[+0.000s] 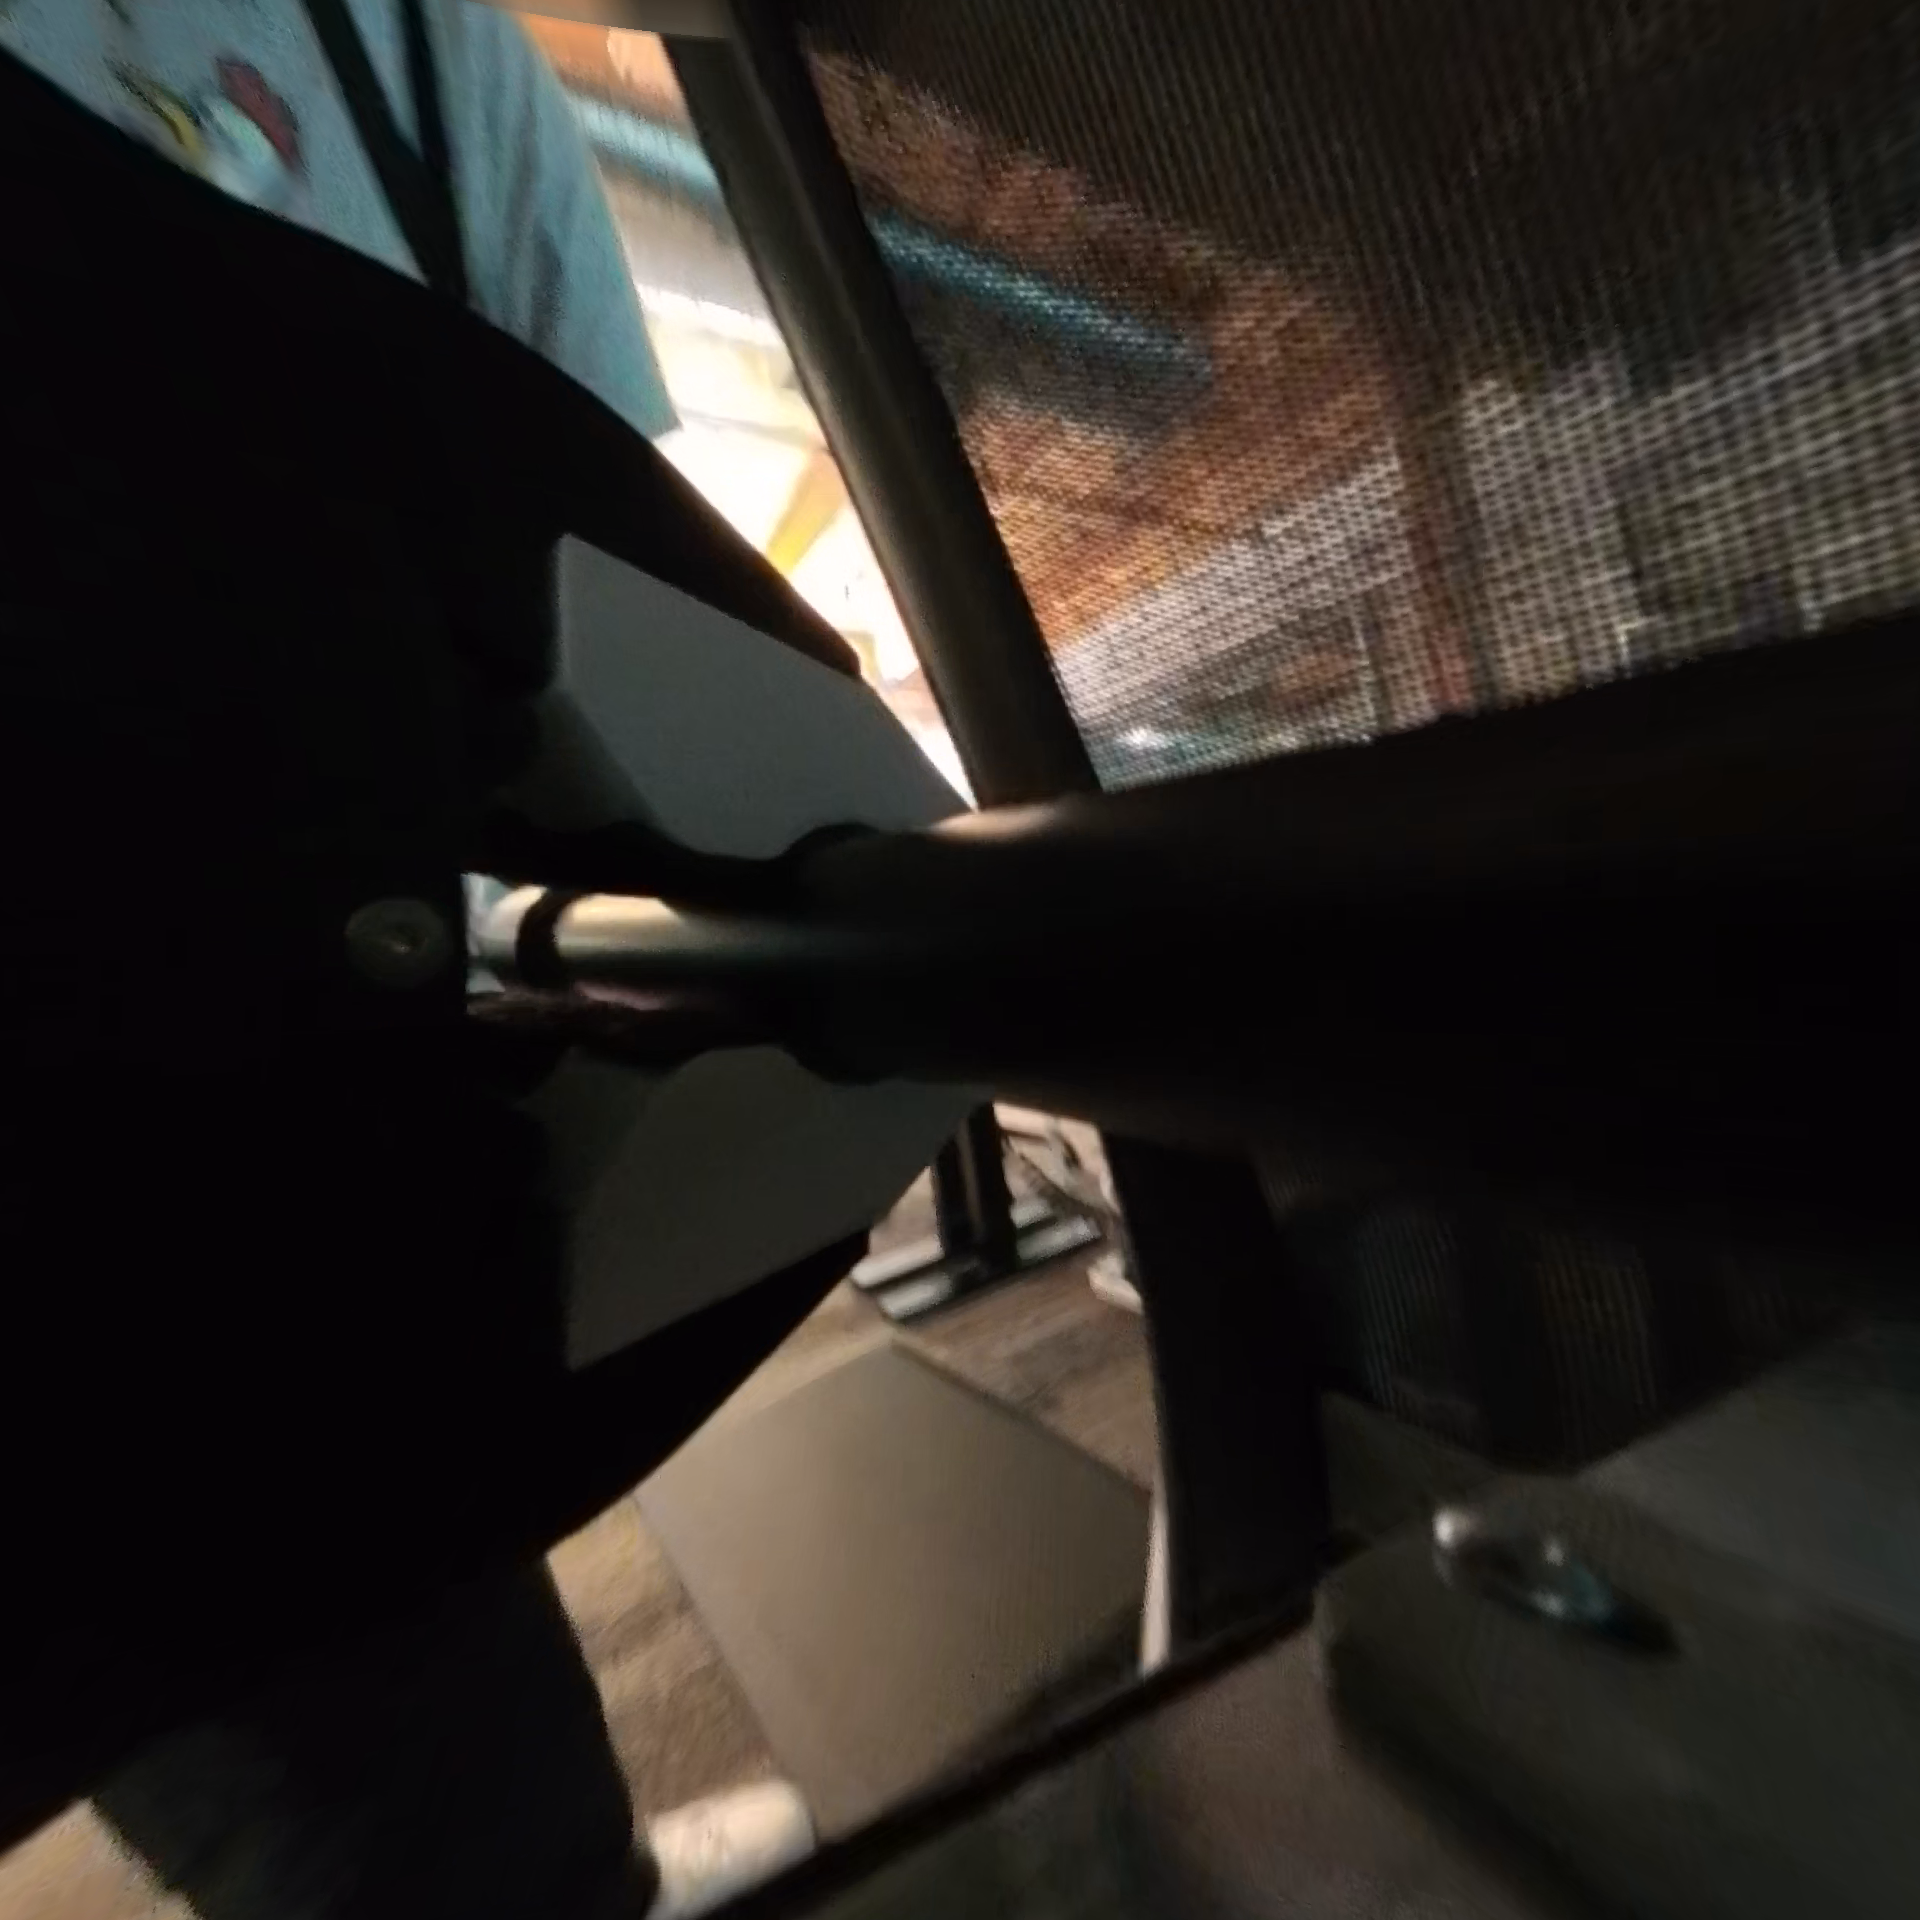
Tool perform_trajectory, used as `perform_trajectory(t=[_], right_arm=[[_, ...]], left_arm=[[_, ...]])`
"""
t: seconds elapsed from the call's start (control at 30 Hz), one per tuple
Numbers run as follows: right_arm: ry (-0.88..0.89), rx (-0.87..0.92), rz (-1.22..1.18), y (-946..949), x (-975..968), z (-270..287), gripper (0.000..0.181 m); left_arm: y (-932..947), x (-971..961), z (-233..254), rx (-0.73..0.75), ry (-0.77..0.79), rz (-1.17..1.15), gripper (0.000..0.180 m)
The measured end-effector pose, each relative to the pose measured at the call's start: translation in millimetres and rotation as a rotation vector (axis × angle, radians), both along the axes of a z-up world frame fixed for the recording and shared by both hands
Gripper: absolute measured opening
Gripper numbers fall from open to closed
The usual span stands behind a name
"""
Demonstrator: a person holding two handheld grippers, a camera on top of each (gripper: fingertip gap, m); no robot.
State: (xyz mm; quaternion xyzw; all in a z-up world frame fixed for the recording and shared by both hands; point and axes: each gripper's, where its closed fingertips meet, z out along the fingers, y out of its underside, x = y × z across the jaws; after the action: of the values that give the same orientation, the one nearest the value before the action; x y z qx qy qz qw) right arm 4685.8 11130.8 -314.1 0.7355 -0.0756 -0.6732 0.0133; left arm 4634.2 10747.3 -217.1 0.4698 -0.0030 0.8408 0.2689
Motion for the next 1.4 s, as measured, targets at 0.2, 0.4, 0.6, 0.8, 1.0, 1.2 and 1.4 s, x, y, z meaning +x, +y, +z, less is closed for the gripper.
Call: perform_trajectory(t=[0.2,0.4,0.6,0.8,1.0,1.2,1.4], right_arm=[[-0.019,-0.033,-0.054,10,-3,-6,0.015],[-0.004,-0.038,-0.049,7,-1,-4,0.014],[0.035,-0.058,-0.050,2,8,-6,0.014],[0.010,-0.048,-0.026,6,14,-10,0.013],[-0.084,-0.051,-0.003,20,17,-22,0.012],[-0.085,-0.045,0.007,20,13,-19,0.013],[-0.064,-0.040,0.003,27,-3,-20,0.013]], left_arm=[[15,-11,-11,-0.013,0.095,0.046,0.029],[12,-3,-8,-0.012,0.152,0.066,0.029],[4,21,-11,0.002,0.209,0.074,0.029],[8,40,-16,0.007,0.248,0.133,0.029],[21,53,-24,0.009,0.257,0.185,0.028],[19,60,-21,-0.006,0.234,0.208,0.028],[27,43,-22,0.004,0.270,0.203,0.028]])
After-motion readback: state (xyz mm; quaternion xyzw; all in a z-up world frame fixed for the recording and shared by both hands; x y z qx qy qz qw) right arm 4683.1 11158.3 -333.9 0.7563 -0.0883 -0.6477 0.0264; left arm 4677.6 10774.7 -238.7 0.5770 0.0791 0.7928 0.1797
